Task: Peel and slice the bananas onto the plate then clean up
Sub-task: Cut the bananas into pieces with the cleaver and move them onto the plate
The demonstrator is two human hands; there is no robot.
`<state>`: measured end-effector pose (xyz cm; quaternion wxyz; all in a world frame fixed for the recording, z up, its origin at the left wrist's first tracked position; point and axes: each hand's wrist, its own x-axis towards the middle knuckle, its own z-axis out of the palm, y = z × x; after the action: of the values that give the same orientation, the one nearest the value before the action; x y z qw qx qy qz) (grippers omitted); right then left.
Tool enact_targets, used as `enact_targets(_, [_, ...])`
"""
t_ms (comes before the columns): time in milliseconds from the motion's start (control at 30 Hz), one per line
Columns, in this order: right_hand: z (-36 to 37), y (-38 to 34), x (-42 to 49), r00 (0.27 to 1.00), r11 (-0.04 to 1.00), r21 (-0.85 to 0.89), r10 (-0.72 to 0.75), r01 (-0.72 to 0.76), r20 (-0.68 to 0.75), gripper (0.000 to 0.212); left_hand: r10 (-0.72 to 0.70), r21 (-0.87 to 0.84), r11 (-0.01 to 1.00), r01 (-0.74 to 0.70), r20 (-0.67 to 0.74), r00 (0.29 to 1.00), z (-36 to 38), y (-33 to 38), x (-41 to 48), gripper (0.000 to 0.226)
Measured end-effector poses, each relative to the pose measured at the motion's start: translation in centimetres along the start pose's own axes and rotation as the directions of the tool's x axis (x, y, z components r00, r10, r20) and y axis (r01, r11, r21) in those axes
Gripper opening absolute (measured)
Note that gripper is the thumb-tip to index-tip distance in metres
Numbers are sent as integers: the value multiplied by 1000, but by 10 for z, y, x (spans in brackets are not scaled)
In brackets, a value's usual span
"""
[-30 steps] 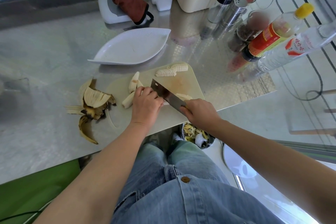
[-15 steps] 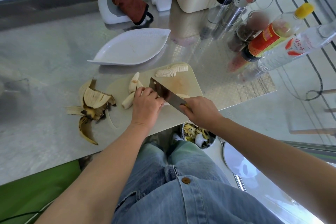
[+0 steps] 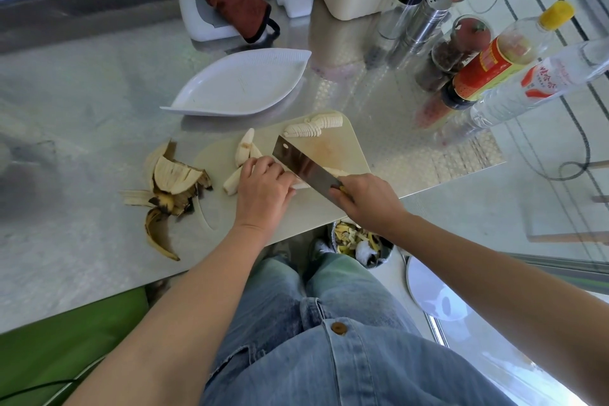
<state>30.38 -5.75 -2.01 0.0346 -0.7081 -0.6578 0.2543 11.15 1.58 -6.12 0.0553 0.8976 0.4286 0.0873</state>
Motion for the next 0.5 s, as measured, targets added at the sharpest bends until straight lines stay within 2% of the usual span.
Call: enact_targets(500, [7,-3,3,1000,995,-103,-10,13,28,28,-19,-25,1000,19,-6,1000,1,0,1,8])
